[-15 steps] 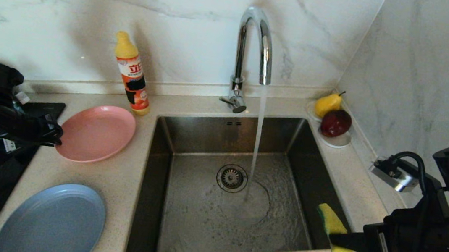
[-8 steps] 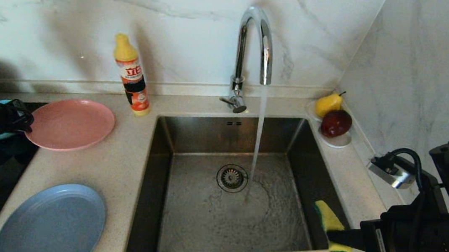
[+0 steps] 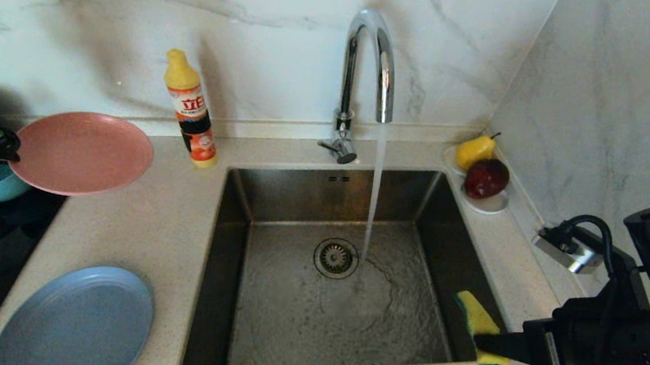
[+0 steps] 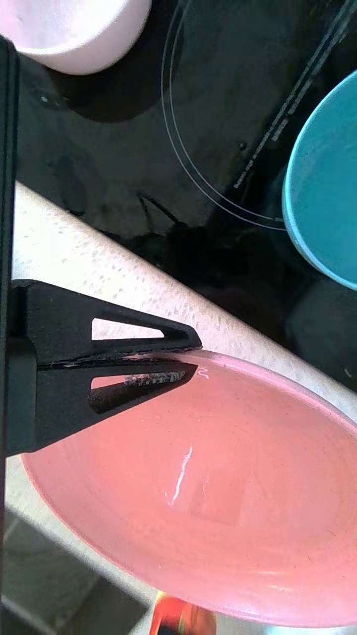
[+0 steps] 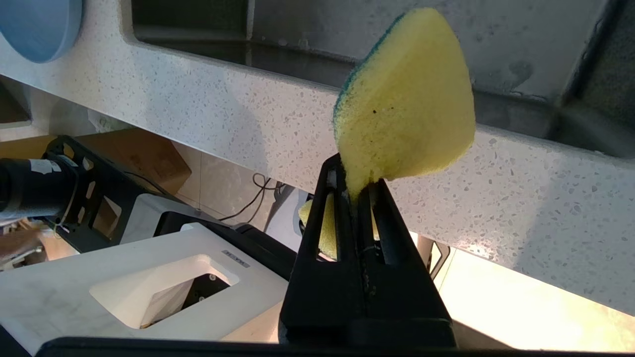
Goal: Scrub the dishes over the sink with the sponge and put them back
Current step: Wash the plate
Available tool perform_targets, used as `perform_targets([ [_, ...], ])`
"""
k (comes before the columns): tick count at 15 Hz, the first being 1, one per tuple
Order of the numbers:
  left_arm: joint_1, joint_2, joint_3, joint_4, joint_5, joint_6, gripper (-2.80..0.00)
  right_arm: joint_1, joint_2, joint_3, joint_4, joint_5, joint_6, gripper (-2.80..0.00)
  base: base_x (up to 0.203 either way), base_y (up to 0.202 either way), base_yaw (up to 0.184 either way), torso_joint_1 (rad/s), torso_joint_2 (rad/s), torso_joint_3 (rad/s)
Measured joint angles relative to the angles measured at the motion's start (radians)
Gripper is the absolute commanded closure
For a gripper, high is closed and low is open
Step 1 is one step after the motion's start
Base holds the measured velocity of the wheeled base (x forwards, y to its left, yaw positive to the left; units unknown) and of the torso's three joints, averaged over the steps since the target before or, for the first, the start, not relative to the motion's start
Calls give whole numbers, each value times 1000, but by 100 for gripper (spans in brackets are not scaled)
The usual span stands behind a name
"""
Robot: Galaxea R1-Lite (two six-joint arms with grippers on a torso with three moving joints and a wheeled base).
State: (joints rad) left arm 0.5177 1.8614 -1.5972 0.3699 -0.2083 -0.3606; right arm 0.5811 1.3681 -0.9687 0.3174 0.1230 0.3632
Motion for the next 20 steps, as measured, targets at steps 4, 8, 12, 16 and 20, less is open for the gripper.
perform_targets([
  [4, 0, -61, 15, 37, 8, 9, 0, 0, -4, 5, 0, 0, 0, 0, 0, 0, 0, 0, 0, 0],
  [8, 30, -120, 30, 76, -1, 9, 0, 0, -13, 9, 2, 0, 0, 0, 0, 0, 0, 0, 0, 0],
  [12, 65, -250, 56, 119, -50, 2, 0, 0, -16, 20, 1, 0, 1, 0, 0, 0, 0, 0, 0, 0],
  [16, 85, -414, 78, 125, -111, -40, 0, 1, -18, 25, 1, 0, 2, 0, 0, 0, 0, 0, 0, 0],
  [20, 87, -533, 55, 125, -165, -55, 0, 1, -20, 42, 1, 0, 5, 0, 0, 0, 0, 0, 0, 0],
])
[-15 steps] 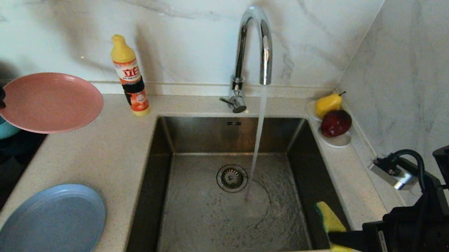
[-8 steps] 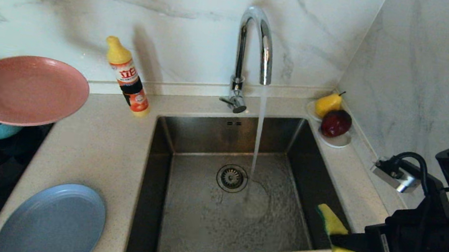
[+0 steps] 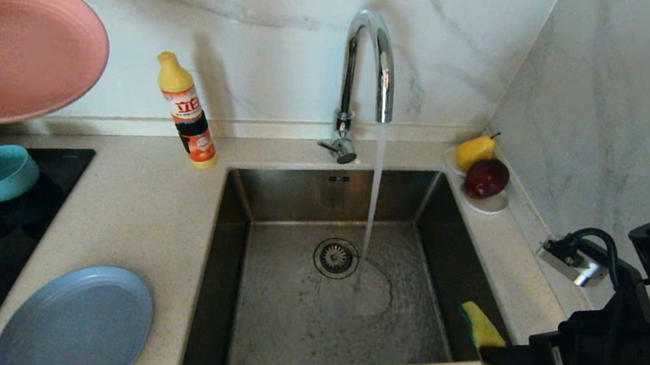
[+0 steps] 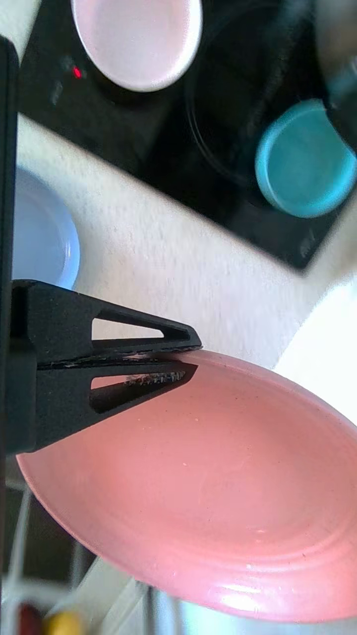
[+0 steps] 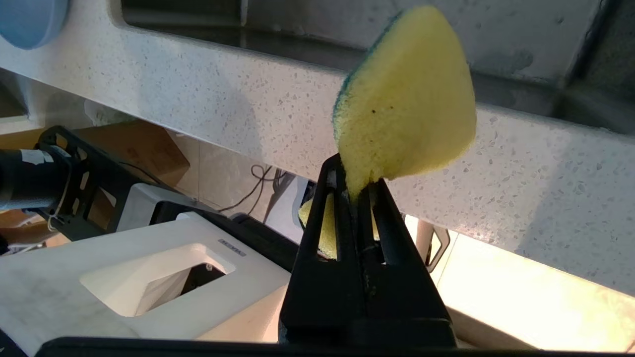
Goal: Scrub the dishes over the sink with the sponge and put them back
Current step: Wash the plate
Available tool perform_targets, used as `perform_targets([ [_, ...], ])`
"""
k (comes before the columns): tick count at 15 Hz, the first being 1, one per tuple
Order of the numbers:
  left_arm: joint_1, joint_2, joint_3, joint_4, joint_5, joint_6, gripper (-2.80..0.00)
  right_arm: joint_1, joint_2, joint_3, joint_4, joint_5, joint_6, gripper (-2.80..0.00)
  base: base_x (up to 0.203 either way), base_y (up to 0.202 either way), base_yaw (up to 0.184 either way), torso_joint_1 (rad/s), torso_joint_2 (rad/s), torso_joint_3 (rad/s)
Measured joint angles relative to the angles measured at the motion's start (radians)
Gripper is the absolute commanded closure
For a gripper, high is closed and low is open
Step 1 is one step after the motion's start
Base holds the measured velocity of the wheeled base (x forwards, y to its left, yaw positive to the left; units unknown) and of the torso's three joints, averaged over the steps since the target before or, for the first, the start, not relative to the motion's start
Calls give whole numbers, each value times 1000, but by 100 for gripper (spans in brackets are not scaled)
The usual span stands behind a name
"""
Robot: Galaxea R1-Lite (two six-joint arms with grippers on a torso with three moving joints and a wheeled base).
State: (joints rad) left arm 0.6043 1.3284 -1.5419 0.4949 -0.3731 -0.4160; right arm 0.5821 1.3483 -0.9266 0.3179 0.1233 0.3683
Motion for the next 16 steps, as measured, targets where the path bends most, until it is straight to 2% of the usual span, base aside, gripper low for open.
perform_targets([
  [2, -30, -40, 5, 15, -71, 3, 0, 0, 0, 4, 0, 0, 1, 0, 0, 0, 0, 0, 0, 0],
  [3, -73, -51, 6, 26, -84, 11, 0, 0, 0, 4, 0, -1, 0, 0, 0, 0, 0, 0, 0, 0],
  [6, -247, -45, 16, 47, -56, 56, 0, -1, -4, 2, -1, -2, -1, 0, 0, 0, 0, 0, 0, 0],
  [8, -380, -16, 20, 49, 24, 70, 0, -1, -10, 6, -1, -2, -3, 0, 0, 0, 0, 0, 0, 0],
  [11, -595, 59, 28, 41, 196, 75, 0, -1, -14, 10, -2, -2, -4, 0, 0, 0, 0, 0, 0, 0],
  [14, -735, 167, 32, 15, 339, 68, 0, -1, -18, 11, -2, -3, -5, 0, 0, 0, 0, 0, 0, 0],
  [16, -808, 237, 33, -32, 384, 46, 0, -1, -21, 5, -2, -2, -5, 0, 0, 0, 0, 0, 0, 0],
])
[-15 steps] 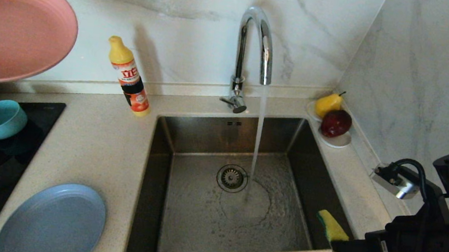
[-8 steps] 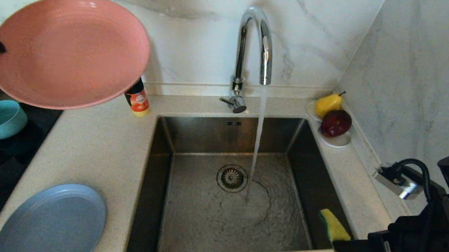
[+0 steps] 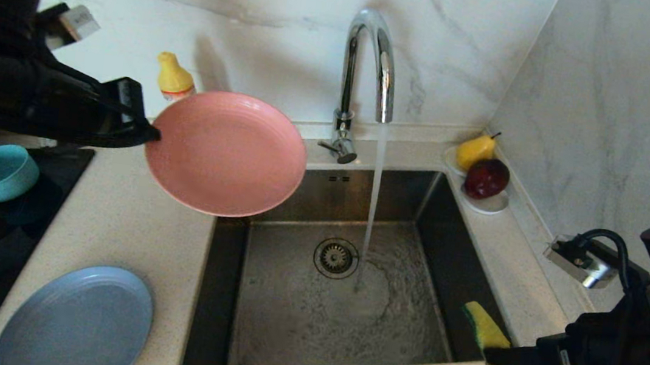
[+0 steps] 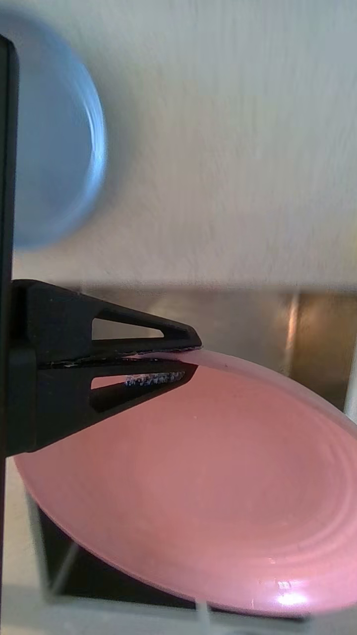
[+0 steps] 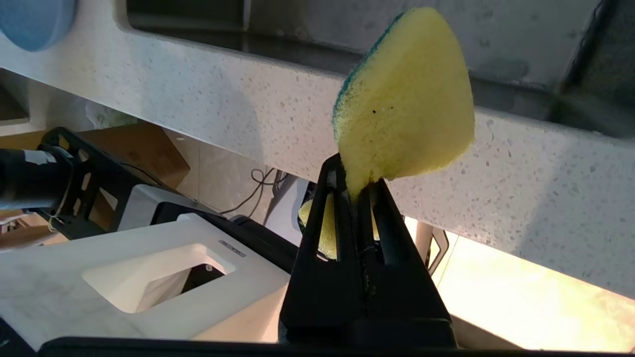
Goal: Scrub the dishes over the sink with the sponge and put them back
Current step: Wash the plate
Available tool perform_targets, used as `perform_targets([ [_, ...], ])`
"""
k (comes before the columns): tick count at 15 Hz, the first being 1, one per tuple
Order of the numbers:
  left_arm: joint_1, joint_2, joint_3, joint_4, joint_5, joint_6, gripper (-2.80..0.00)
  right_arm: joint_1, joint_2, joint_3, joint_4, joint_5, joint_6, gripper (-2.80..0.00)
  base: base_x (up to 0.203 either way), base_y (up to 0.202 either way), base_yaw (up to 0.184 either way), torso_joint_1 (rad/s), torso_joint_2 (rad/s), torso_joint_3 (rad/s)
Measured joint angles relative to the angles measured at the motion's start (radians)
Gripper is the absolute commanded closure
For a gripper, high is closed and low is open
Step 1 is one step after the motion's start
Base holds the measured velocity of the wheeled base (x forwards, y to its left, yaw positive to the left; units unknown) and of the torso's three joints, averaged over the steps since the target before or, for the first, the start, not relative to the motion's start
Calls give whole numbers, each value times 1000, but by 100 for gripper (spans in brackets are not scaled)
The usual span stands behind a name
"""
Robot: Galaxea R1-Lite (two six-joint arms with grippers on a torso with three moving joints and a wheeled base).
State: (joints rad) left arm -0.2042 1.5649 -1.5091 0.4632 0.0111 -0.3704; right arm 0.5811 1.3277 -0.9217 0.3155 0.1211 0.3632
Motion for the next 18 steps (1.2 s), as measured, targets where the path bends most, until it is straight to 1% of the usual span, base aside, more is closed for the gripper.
perform_targets([
  [3, -103, 97, -10, -39, 8, -47, 0, 0, 1, -4, -8, 0, 1, 0, 0, 0, 0, 0, 0, 0],
  [5, -164, 158, -17, -99, 9, -84, 0, -1, 4, -3, -26, 1, 1, 0, 0, 0, 0, 0, 0, 0],
  [8, -238, 252, -26, -202, 9, -105, 0, -2, 8, -2, -27, 1, 1, 0, 0, 0, 0, 0, 0, 0],
  [10, -270, 309, -28, -266, 9, -115, 0, -4, 6, -3, -27, 1, 0, 0, 0, 0, 0, 0, 0, 0],
  [13, -298, 379, -30, -344, 9, -119, 0, -11, -1, -5, -27, 2, 0, 0, 0, 0, 0, 0, 0, 0],
  [18, -337, 455, -39, -406, 9, -145, 0, -13, -13, -3, -26, 2, 0, 0, 0, 0, 0, 0, 0, 0],
])
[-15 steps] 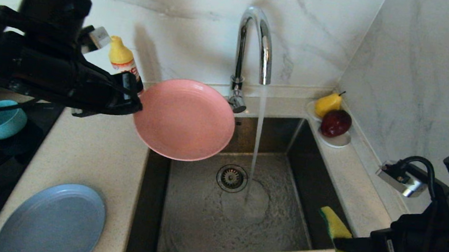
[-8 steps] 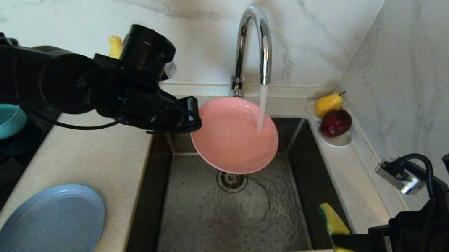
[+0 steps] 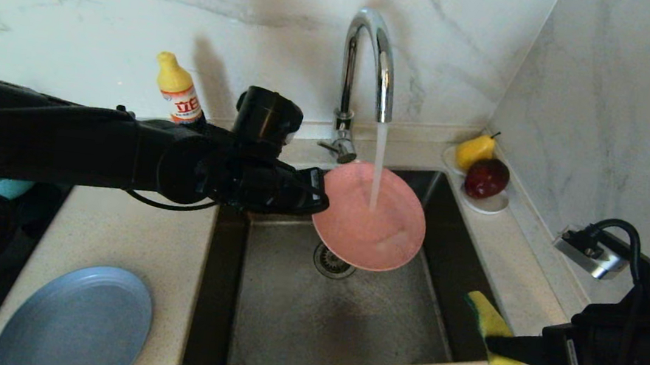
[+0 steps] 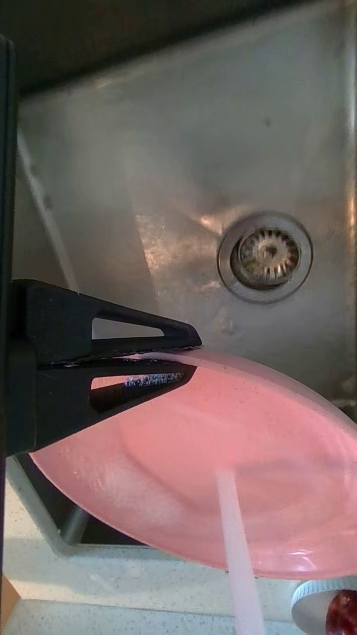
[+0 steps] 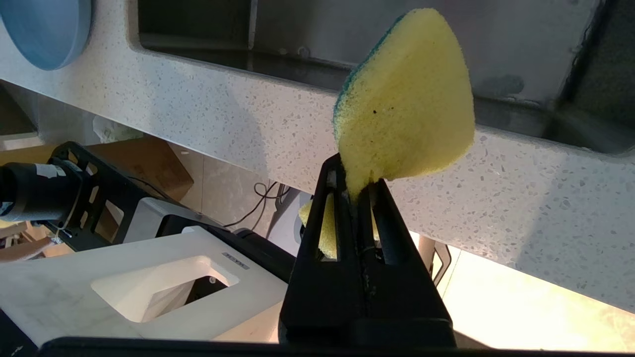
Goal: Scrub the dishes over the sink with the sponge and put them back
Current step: Wash the plate
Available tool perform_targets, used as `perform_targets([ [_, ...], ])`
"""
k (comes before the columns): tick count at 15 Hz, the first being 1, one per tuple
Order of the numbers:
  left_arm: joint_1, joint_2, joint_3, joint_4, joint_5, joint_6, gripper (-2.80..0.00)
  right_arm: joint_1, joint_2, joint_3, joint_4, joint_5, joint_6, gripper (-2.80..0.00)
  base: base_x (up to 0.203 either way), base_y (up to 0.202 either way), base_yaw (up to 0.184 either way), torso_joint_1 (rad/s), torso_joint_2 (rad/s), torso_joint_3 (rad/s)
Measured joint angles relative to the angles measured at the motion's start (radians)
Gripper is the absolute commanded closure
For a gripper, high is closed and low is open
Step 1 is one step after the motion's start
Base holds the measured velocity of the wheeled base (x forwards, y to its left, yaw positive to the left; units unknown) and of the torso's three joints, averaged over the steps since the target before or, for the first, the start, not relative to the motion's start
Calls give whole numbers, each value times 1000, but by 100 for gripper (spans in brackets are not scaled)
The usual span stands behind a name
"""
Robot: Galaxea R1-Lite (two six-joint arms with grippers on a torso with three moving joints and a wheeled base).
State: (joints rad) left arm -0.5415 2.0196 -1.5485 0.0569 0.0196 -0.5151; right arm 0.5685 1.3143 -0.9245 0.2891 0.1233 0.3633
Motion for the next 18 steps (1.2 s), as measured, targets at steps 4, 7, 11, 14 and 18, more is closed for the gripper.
perform_targets([
  [4, -40, 42, 3, -12, 1, -18, 0, -1, -6, 1, 0, 0, 0, 0, 0, 0, 0, 0, 0, 0],
  [7, -61, 56, 30, -12, 3, -24, 0, -1, -7, 4, -1, 0, -1, 0, 0, 0, 0, 0, 0, 0],
  [11, -42, 33, 62, -8, 110, -18, 0, -3, -7, 8, -1, 0, -1, 0, 0, 0, 0, 0, 0, 0],
  [14, 7, -32, 91, -5, 181, 31, 0, -3, -5, 10, -1, 0, 1, 0, 0, 0, 0, 0, 0, 0],
  [18, 42, -151, 122, -14, 306, 213, 0, -3, 1, 10, -1, 1, 3, 0, 0, 0, 0, 0, 0, 0],
])
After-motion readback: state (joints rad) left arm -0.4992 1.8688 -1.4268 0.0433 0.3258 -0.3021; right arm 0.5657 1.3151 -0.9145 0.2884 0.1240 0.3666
